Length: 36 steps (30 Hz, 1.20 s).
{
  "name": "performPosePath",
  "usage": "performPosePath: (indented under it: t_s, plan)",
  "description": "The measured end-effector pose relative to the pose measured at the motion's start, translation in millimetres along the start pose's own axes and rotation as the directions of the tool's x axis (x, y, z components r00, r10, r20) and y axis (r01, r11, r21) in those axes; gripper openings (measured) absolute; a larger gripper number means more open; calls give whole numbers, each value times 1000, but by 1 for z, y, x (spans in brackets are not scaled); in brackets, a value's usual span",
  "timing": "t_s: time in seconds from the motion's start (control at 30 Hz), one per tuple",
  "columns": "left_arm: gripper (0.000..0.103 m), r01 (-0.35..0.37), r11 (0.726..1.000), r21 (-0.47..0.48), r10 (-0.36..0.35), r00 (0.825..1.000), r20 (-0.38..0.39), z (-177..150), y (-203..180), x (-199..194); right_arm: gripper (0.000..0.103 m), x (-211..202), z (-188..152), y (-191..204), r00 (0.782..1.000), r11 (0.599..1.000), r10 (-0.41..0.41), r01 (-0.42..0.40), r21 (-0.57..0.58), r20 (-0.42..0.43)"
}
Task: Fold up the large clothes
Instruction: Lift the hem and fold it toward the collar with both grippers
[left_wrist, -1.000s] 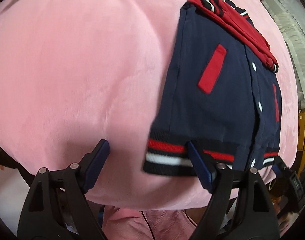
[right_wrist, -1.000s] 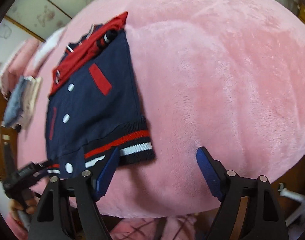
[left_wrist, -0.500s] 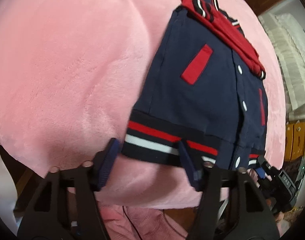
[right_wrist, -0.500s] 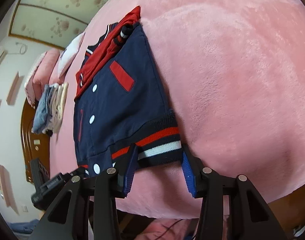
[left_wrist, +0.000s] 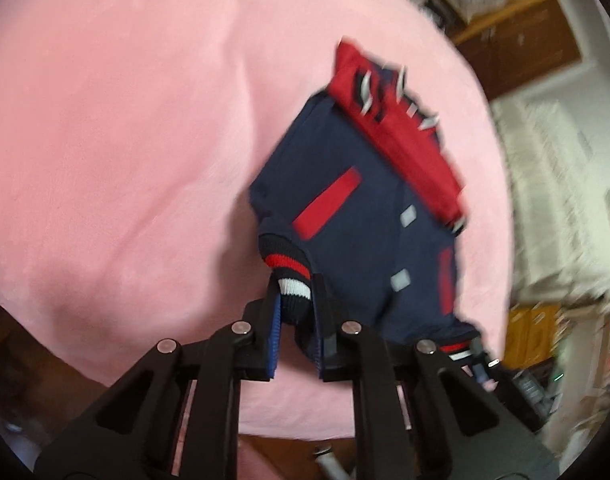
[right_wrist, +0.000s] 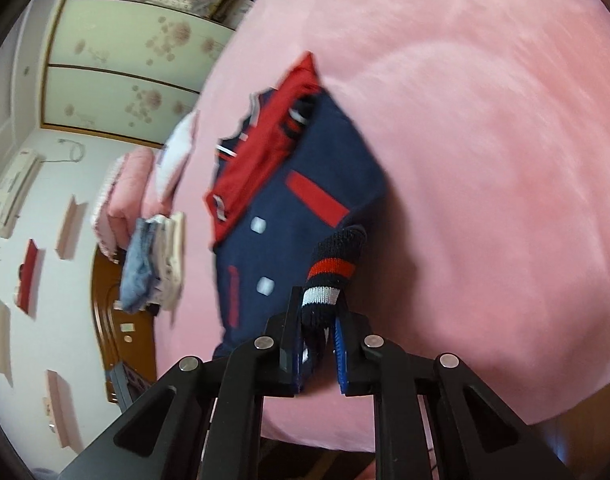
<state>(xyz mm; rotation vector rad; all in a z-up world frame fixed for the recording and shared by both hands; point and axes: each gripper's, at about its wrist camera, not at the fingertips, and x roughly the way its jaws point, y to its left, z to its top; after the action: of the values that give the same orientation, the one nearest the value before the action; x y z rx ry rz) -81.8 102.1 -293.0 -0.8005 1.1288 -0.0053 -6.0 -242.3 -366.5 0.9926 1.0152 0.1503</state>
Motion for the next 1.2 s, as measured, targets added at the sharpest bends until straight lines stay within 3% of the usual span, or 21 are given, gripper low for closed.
performPosePath:
  t_s: [0.17,0.4,0.5,0.67,0.8,0.9,0.93,0.97,1.03,1.2]
  plan:
    - [9,133,990,-50,-129,989,76,37,-34,-15,13,1,32,42,995,997,83,-83,1,56]
    - [9,186,981,46,-191,969,154,124,-94,-24,13,0,101,96,970,988,148,-152,6,192]
    - [9,206,977,56,-213,966,145,167,-110,-11,13,5,133,113,957,989,137,-148,23,254]
    - [9,185,980,73,-192,977,90,230,-129,41,13,38,177,137,947,998,33,-46,33,318]
    - [12,83,994,77,-84,996,4,274,-142,95,13,80,210,137,946,992,-61,23,122,317]
    - [32,57,995,88,-55,998,-24,295,-145,112,16,105,231,138,950,979,-146,98,180,278]
    - [49,45,995,94,-44,999,-9,298,-146,111,23,112,237,140,952,978,-136,84,192,275]
    - [64,28,994,104,-30,999,20,301,-147,107,37,115,240,143,951,978,-127,73,196,281]
    - [68,16,994,112,-24,997,67,297,-146,97,61,113,242,151,943,981,-128,75,179,308]
    - [68,-1,990,141,-2,1000,24,274,-137,90,64,118,238,171,945,985,-172,163,58,279]
